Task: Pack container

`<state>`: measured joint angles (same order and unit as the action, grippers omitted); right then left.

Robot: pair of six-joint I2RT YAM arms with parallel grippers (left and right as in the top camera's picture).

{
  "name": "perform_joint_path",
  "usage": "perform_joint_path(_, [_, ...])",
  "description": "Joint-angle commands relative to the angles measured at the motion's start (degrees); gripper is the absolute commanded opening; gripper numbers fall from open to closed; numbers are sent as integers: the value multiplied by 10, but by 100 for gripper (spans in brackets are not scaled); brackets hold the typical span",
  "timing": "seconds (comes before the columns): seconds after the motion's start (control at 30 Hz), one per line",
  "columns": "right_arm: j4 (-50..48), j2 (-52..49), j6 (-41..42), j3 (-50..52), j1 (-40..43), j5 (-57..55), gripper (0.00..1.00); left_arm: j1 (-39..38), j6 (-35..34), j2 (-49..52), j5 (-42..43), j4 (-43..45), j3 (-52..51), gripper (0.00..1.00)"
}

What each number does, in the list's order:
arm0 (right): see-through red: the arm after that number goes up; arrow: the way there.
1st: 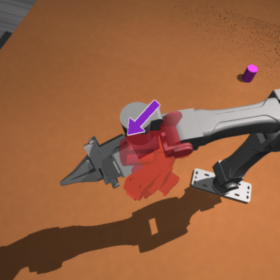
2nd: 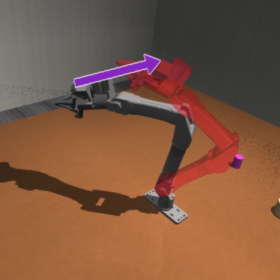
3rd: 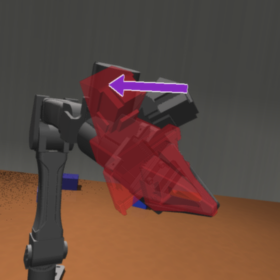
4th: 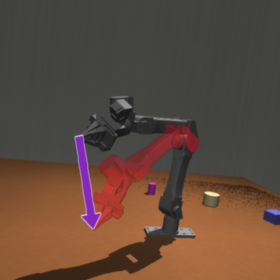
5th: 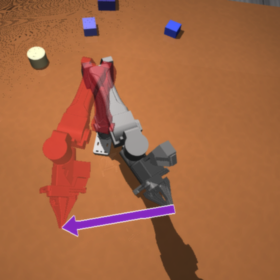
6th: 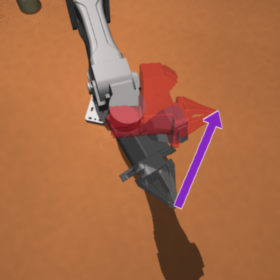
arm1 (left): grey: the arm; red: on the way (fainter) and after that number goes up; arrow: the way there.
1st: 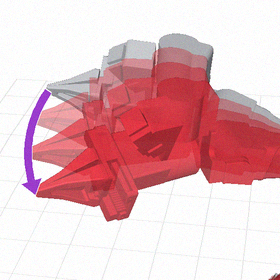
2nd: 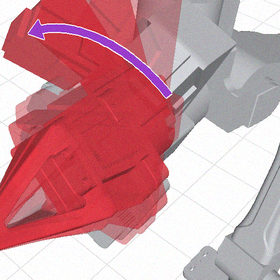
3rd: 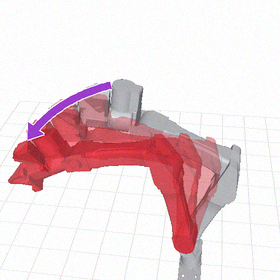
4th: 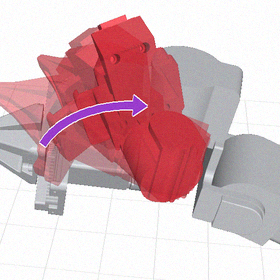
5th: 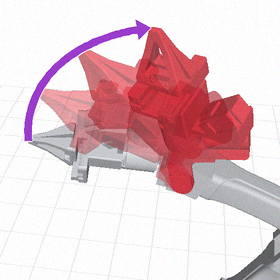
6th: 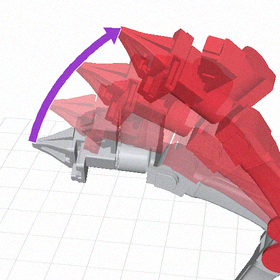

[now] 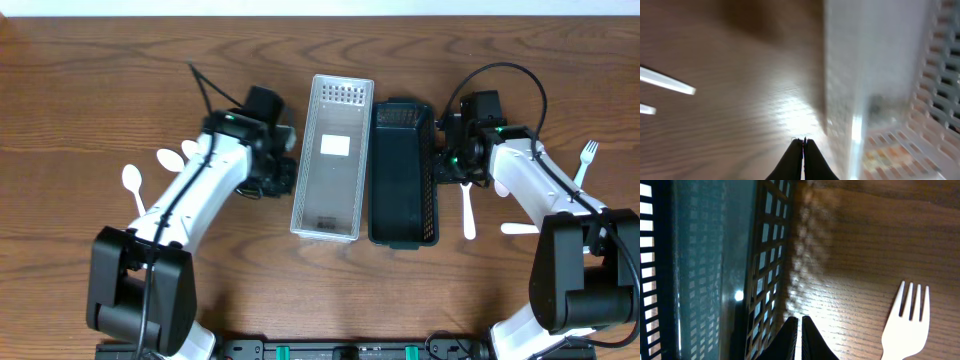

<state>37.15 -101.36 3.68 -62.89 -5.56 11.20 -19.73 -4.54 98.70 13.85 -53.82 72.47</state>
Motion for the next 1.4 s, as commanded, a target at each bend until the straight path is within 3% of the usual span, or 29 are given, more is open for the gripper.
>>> perform_joint_path(0.0, [-1,-3,-6,-11,-6,12,7,-33,-5,3,7,-3,7,6])
perform_joint_path(0.37, [-4,-3,-25,-11,-6,71,8,-71,-5,3,5,1,7,6])
perform_joint_path(0.5, [-11,-3,-25,-11,-5,68,9,-63,-3,2,-58,1,7,6])
perform_joint_path(0.67, [-16,-3,-25,-13,-7,66,10,-28,-3,-21,-115,1,8,6])
perform_joint_path(1.0, [-20,-3,-24,-13,-35,66,12,71,-3,-94,-116,7,8,6])
perform_joint_path(1.37, [-35,-3,-9,-13,-61,68,13,90,-3,-106,-116,7,8,6])
